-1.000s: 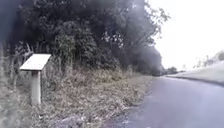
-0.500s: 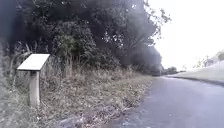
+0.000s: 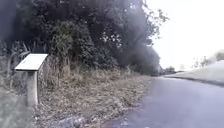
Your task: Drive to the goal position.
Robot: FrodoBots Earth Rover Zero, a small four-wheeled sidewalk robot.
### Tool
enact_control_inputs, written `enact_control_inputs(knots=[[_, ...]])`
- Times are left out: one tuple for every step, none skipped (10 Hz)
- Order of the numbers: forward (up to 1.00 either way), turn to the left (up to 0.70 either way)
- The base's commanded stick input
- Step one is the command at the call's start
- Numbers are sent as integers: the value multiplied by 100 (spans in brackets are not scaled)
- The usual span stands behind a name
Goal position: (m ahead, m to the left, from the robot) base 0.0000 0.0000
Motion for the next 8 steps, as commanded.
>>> enact_control_inputs(knots=[[0, -45], [0, -45], [0, -45], [0, -45], [0, -45], [0, -45], [0, -45], [0, -45]])
